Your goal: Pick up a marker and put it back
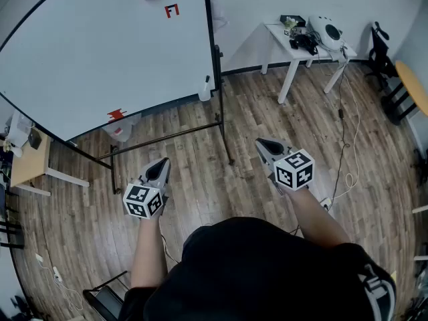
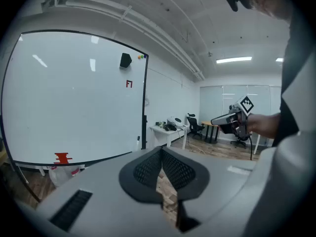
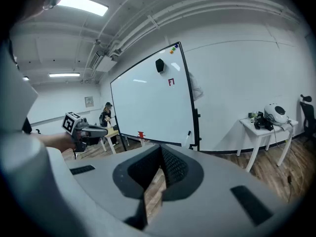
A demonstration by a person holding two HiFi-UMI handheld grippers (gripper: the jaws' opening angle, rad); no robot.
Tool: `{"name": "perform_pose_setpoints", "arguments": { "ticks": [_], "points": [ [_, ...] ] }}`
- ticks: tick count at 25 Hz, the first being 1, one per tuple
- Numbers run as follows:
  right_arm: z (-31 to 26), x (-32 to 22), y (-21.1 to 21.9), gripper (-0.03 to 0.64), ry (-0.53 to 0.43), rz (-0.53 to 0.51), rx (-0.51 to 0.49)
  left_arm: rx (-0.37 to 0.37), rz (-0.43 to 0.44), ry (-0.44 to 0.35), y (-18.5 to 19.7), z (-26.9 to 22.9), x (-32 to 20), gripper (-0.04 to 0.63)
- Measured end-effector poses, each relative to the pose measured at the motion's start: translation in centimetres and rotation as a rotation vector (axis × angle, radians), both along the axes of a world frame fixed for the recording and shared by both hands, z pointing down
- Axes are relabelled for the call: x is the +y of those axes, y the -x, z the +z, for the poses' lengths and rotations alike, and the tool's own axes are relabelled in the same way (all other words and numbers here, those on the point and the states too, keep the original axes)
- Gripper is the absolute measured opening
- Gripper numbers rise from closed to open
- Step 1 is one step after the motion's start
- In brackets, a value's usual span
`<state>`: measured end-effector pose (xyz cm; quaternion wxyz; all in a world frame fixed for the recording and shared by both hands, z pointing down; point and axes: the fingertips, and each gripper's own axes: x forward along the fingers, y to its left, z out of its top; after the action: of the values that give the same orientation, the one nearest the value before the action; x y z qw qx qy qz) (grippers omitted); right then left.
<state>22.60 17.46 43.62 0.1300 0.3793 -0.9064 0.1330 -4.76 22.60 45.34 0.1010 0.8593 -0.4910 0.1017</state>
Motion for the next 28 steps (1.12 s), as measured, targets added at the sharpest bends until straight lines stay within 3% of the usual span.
{"name": "perform_pose_setpoints", "arguments": {
  "ticks": [10, 21, 28],
  "points": [
    [0.5, 0.5, -2.5, -0.004, 0.004, -0.009, -0.029, -0.003, -0.009, -0.021, -2.9, -1.1, 0.7, 0.011],
    [1.7, -0.9, -3.4, -0.003, 0.029, 0.026, 0.007, -0.016, -0.03, -0.013, -2.8, -1.3, 0.5, 0.012],
    [0.7, -1.8, -3.6, -0.005, -0.032, 0.041, -0.04, -0.022, -0.008, -0.013, -2.4, -0.9, -1.4, 0.011]
  ]
}}
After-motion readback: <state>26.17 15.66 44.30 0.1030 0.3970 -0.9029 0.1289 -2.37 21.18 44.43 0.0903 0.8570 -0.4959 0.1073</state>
